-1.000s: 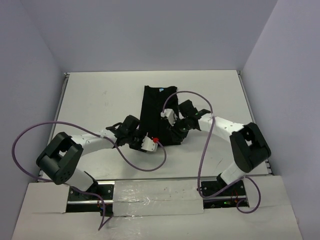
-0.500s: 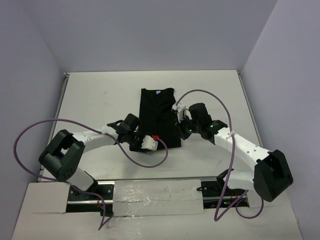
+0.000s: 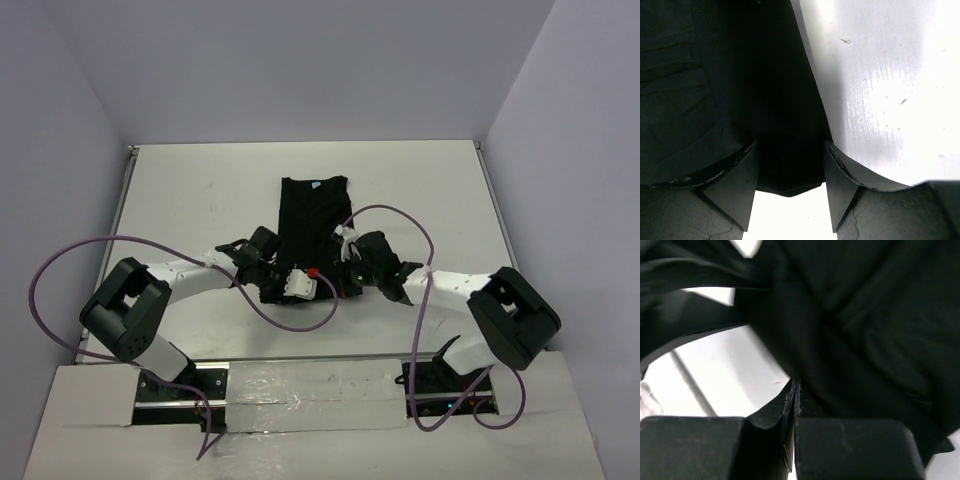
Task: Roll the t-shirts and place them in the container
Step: Roll the T-shirt to the center of the board.
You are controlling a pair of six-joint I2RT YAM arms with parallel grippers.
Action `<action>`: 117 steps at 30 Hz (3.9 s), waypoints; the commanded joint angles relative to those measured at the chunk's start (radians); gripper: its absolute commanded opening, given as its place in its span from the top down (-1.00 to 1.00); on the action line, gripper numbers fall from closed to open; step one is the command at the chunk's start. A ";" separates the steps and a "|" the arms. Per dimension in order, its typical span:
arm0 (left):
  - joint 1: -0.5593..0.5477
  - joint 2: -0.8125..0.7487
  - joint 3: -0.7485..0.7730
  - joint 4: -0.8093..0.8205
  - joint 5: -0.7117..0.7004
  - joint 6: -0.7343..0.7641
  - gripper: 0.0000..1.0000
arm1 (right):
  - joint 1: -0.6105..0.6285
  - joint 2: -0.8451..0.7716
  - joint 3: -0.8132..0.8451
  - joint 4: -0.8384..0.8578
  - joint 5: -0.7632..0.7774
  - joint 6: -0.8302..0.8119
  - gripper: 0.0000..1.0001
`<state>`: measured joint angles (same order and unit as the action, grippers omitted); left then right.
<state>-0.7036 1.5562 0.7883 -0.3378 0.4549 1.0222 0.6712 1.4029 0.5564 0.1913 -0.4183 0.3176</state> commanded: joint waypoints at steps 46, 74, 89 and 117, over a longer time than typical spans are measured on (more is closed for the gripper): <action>-0.073 -0.068 0.011 -0.074 -0.083 -0.123 -0.59 | -0.144 0.146 0.062 -0.066 0.075 0.035 1.00; -0.016 0.036 0.072 -0.038 -0.041 -0.214 1.00 | -0.096 -0.057 0.105 -0.138 -0.048 -0.271 0.40; 0.087 0.091 0.247 -0.351 0.266 -0.108 1.00 | 0.145 -0.424 -0.139 -0.121 0.131 -0.934 -0.11; 0.127 0.134 0.273 -0.363 0.295 -0.097 1.00 | 0.211 -0.510 -0.276 -0.029 0.196 -1.066 -0.64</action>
<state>-0.5808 1.6836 1.0195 -0.6922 0.6945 0.9024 0.8707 0.8478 0.2543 0.1684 -0.2070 -0.6945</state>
